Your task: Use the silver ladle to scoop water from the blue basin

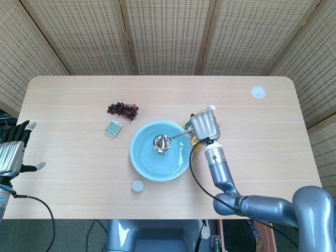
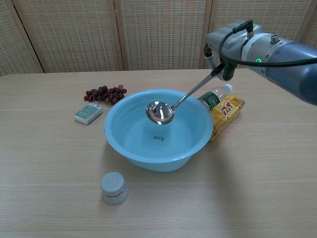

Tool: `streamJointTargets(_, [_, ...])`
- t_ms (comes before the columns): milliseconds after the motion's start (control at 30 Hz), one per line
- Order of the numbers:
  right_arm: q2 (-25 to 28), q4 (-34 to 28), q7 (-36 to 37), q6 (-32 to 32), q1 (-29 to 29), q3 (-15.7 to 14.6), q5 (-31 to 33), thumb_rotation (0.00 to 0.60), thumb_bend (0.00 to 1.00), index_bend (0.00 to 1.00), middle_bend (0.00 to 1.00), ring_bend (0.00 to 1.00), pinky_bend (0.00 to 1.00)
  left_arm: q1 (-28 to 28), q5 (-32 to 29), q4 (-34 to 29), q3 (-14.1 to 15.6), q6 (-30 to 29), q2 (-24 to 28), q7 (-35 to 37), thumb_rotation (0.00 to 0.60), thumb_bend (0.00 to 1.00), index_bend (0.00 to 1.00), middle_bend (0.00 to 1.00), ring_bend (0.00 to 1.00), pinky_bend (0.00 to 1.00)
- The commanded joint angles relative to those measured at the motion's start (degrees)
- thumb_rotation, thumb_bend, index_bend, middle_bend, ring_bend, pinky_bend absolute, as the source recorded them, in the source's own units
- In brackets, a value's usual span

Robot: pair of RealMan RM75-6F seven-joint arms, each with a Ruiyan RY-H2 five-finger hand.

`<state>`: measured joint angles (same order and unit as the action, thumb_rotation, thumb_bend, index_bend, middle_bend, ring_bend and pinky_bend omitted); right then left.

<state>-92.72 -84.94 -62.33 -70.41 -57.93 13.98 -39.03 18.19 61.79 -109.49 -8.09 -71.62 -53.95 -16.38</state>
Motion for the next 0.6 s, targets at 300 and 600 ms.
streamJointTargets(300, [-4.76, 7.34, 0.56, -2.24, 0.44, -4.63, -9.42, 0.6, 0.7, 0.73, 0.95, 0.97, 1.0, 0.4, -0.35, -0.05, 0.14, 0.14, -0.36, -0.65, 0.6, 0.0, 0.0, 0.0, 0.0, 0.0])
streamJointTargets(600, [-6.33, 11.62, -1.67, -1.79, 1.84, -7.67, -13.68, 0.6, 0.7, 0.73, 0.95, 0.97, 1.0, 0.55, -0.66, -0.07, 0.19, 0.03, -0.43, -0.81, 0.6, 0.0, 0.0, 0.0, 0.0, 0.0])
